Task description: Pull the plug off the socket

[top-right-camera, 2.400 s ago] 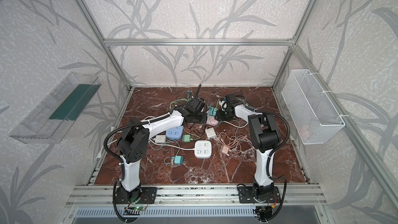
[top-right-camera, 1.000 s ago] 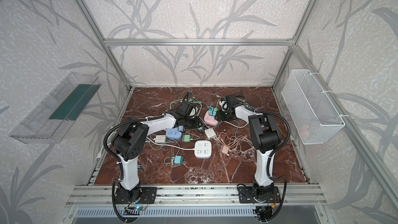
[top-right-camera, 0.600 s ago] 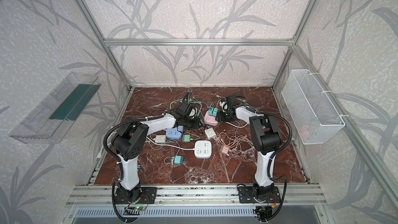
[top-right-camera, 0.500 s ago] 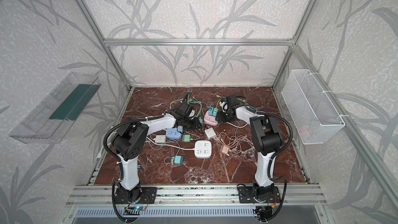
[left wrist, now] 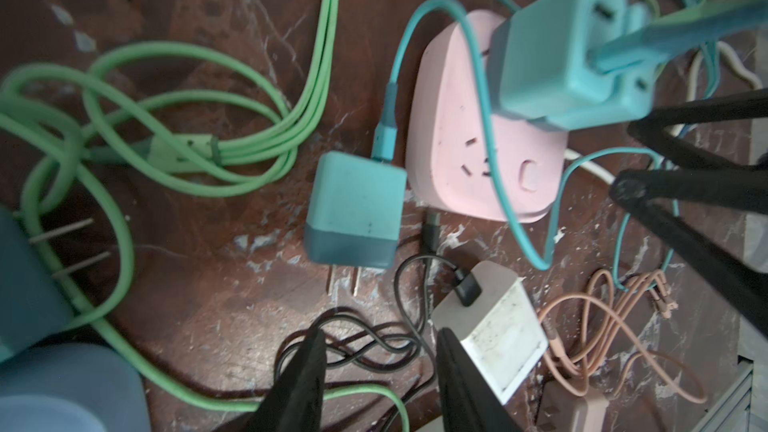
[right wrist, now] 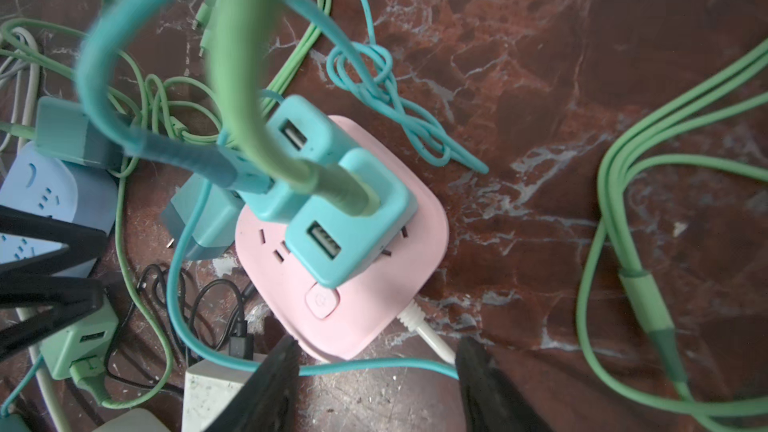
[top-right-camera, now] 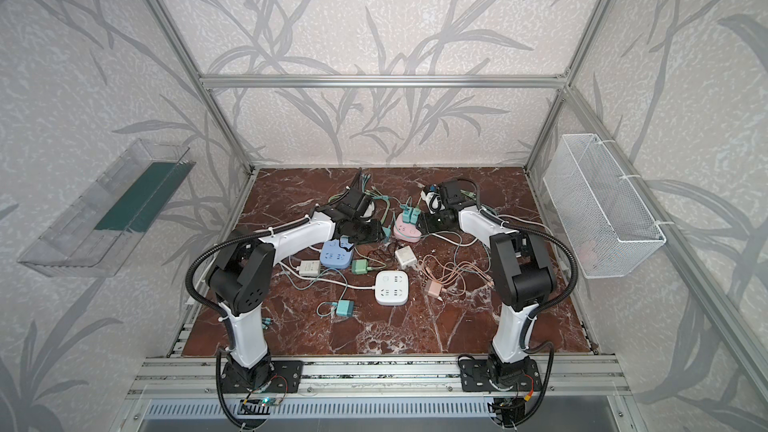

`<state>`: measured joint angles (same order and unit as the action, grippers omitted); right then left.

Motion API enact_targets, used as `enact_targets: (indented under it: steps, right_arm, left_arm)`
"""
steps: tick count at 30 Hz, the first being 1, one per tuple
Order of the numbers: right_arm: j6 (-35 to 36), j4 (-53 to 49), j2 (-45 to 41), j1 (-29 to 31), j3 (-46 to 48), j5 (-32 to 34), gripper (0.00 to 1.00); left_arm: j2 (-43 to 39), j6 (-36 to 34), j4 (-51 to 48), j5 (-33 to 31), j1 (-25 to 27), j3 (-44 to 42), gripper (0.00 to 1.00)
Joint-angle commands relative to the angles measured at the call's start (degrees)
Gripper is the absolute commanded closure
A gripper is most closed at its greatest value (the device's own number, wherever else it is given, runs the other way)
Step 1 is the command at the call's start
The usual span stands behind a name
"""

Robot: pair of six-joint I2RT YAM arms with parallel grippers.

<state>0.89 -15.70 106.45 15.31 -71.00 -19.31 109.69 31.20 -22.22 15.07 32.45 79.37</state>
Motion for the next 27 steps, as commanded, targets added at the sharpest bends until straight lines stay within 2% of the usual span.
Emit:
enact_targets:
  steps: [1,9,16,20,22,27]
  right_arm:
    - [6.59,2.6,-2.21,0.16,1.1,0.54,0.38]
    - [21.44,3.41,-0.51,-0.09,0.47,-1.89,0.37]
    - [27.93,4.24,1.55,-1.53,-1.03,-6.79,0.36]
    - [28.87,6.17,3.28,-2.38,-2.21,-9.32,0.36]
    - [29.93,5.64,4.28,-2.54,-3.49,-10.45,0.32]
    - [33.38,2.73,7.19,-2.57,-6.95,-11.57,0.32]
  left_arm:
    - [-0.01,-3.07,-3.76,-0.01,0.01,4.87,0.55]
    - [6.36,-2.9,-5.27,5.09,0.39,13.0,0.55]
    - [9.88,-1.36,-5.84,6.37,0.88,15.15,0.56]
    - [10.26,-1.16,-6.12,6.03,1.0,15.02,0.58]
    - [10.3,-1.2,-6.15,5.94,1.09,15.01,0.58]
    - [11.41,-0.89,-6.64,6.26,1.16,16.14,0.57]
